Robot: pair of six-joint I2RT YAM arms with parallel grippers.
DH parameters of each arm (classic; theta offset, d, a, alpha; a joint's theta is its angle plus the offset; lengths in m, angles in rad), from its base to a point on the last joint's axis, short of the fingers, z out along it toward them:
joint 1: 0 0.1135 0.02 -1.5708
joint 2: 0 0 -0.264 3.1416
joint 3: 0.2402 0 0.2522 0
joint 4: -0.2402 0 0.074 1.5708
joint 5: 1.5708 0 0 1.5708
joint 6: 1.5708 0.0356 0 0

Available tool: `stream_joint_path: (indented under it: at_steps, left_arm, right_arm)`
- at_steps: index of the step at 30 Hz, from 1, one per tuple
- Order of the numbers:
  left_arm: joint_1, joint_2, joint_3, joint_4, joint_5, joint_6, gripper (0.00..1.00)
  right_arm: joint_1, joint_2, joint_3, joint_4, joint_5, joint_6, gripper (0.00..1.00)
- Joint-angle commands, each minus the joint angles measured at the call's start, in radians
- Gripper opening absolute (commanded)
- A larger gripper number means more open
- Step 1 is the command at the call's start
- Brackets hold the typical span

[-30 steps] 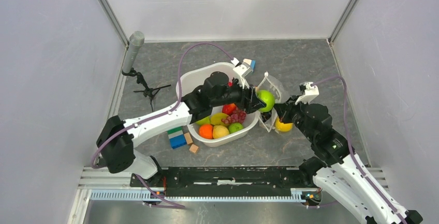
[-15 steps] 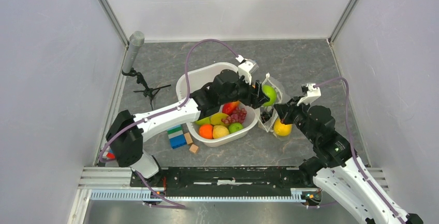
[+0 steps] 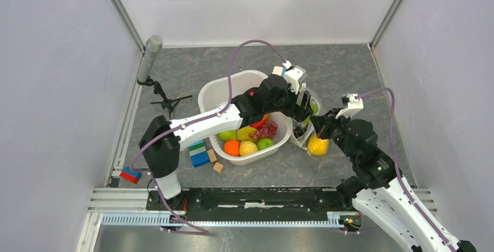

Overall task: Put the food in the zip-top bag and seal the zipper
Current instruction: Place the fake fruit in the zipper food storage bag, then pick up the fake fruit from the bin.

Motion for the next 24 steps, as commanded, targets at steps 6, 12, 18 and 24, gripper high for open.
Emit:
stream_joint_path:
  at_steps: [6, 12, 18, 24]
  left_arm:
    - [-0.015, -0.087, 0.017, -0.086, 0.043, 0.112, 1.00]
    - [-0.013, -0.270, -0.128, -0.014, 0.042, 0.130, 1.00]
    - [0.016, -0.390, -0.295, -0.033, -0.237, 0.135, 1.00]
    - [0.109, -0.412, -0.386, -0.072, -0.375, 0.082, 1.00]
  right_arm:
    - [0.002, -0.025, 0.035, 0.056, 0.165, 0.023, 0.04]
    - [0.002, -0.042, 0.022, 0.035, 0.227, 0.023, 0.04]
    - [0.002, -0.080, -0.025, 0.045, 0.192, 0.035, 0.05]
    - [0.002, -0.086, -0.049, 0.049, 0.142, 0.046, 0.05]
